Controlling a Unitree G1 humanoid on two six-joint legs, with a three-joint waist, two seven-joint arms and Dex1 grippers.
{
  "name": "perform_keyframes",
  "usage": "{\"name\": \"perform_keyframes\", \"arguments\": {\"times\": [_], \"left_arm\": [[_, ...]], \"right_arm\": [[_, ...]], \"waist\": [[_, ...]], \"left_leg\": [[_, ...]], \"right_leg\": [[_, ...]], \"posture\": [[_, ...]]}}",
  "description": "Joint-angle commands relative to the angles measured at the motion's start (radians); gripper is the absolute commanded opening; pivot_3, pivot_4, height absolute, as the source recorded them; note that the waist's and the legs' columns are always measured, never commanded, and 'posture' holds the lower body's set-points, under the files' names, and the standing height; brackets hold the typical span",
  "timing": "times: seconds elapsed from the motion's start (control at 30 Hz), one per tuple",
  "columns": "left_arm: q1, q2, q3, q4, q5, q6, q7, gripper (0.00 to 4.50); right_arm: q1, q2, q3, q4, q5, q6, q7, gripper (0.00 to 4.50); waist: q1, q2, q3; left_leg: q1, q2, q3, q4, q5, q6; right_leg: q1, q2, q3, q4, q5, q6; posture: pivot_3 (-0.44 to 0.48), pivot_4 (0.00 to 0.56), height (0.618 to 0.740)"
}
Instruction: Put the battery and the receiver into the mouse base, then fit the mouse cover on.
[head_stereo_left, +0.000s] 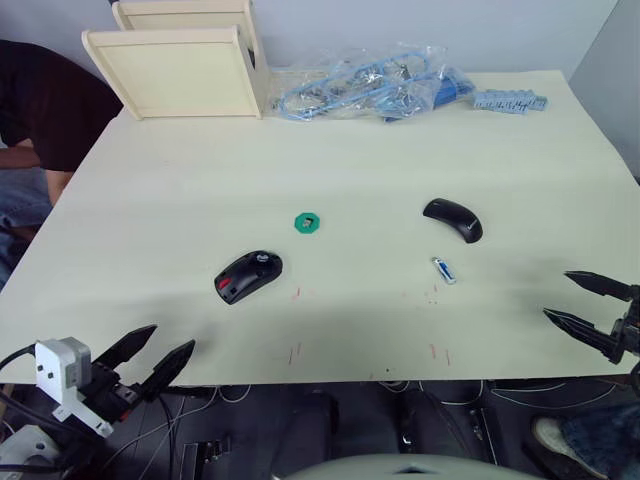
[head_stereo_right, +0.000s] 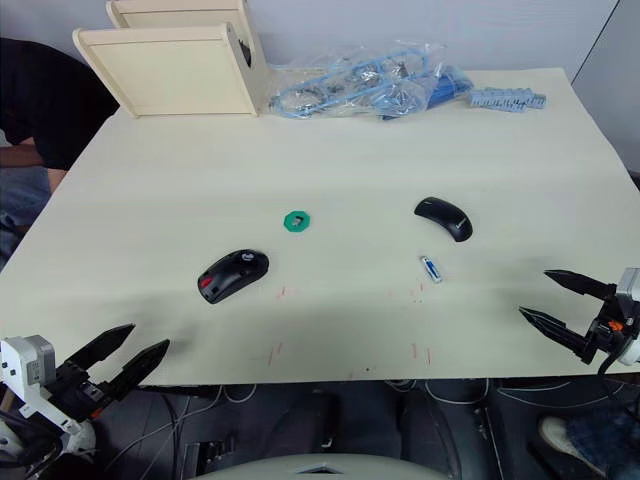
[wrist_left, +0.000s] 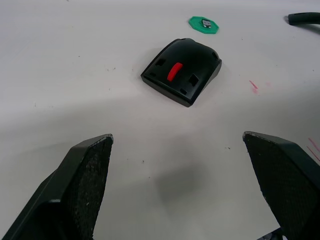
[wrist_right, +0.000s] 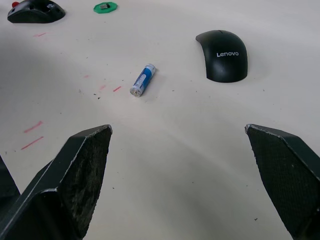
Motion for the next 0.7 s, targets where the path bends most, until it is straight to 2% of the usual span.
{"name": "perform_keyframes", "arguments": {"times": [0.03,0.2,0.4,0.7], "left_arm": [[-0.011,0.009,0.032,-0.003,0.011,-0.012,0.009,4.42],[-0.05,0.044,0.049,0.015,-0.016,0.012,-0.01,4.42],[-0.107,0.132,0.038,0.07,0.009,0.009,-0.091,4.42],[-0.254,0.253,-0.019,0.203,0.045,0.013,-0.229,4.42]], "right_arm": [[-0.015,-0.001,-0.027,-0.027,0.017,0.004,-0.008,4.5],[-0.052,0.026,0.001,-0.046,0.011,-0.019,-0.008,4.5],[-0.088,0.087,0.062,-0.187,0.077,0.047,-0.054,4.5],[-0.135,0.075,0.101,-0.205,0.153,0.032,0.125,4.5]], "waist": [[0.0,0.0,0.0],[0.0,0.0,0.0],[-0.001,0.0,0.0],[-0.001,0.0,0.0]], "left_leg": [[0.0,0.0,0.0,0.0,0.0,0.0],[0.0,0.0,0.0,0.002,0.0,0.0],[0.0,0.0,-0.001,0.002,0.0,0.0],[0.0,0.0,-0.001,0.002,0.0,0.0]], "right_leg": [[0.0,0.0,0.0,0.0,0.0,0.0],[0.0,0.001,-0.001,0.001,0.0,0.0],[0.0,0.002,0.0,0.002,0.002,0.003],[0.0,0.002,-0.001,0.002,0.002,0.003]], "posture": [[0.0,0.15,0.74],[0.0,0.15,0.74],[0.0,0.15,0.74],[0.0,0.15,0.74]]}}
